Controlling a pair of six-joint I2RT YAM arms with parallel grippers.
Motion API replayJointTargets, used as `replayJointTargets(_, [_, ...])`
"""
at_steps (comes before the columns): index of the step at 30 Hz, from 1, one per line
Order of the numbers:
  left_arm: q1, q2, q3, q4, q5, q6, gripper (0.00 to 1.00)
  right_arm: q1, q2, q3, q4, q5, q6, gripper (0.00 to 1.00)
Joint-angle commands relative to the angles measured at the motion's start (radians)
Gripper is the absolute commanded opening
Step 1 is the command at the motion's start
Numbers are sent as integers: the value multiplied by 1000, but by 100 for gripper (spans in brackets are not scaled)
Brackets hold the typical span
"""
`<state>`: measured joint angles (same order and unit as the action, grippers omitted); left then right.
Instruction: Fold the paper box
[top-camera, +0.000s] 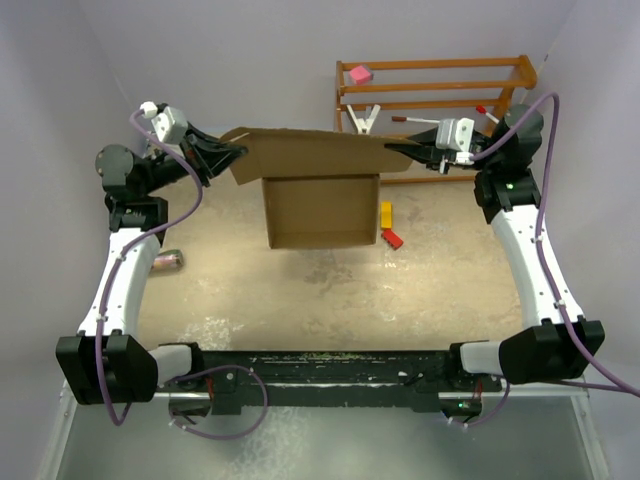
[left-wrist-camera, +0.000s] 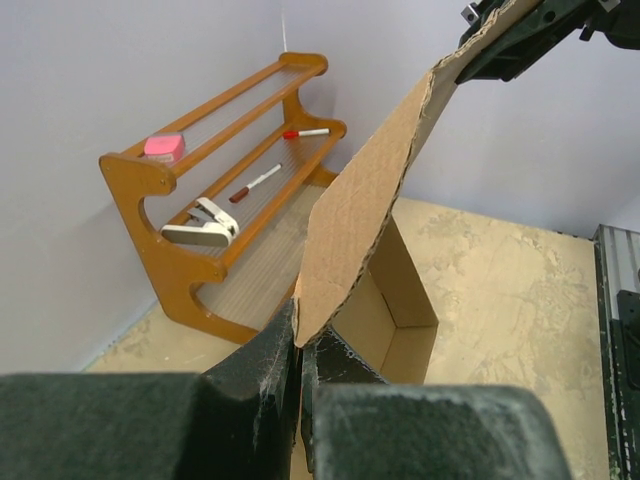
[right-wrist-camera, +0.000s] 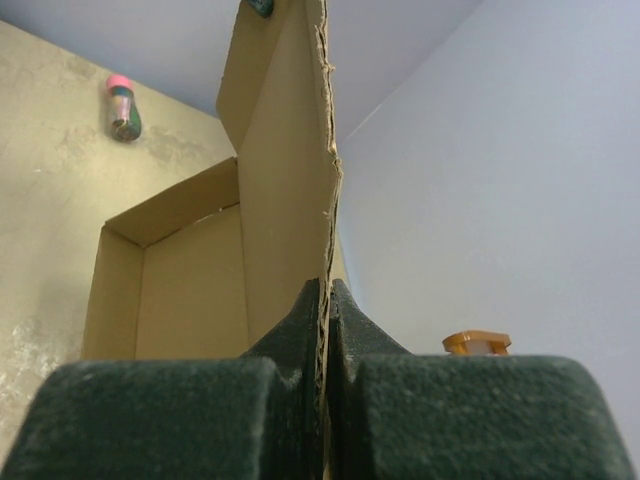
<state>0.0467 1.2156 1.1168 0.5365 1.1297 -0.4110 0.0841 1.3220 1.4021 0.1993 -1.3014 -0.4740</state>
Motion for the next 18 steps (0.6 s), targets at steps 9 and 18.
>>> replayJointTargets(9, [-12, 3, 42, 92, 62, -57, 5, 9, -37, 47, 39, -47, -11, 0])
replayJointTargets(18, [-12, 3, 39, 51, 58, -35, 5, 9, -29, 29, 165, -52, -11, 0])
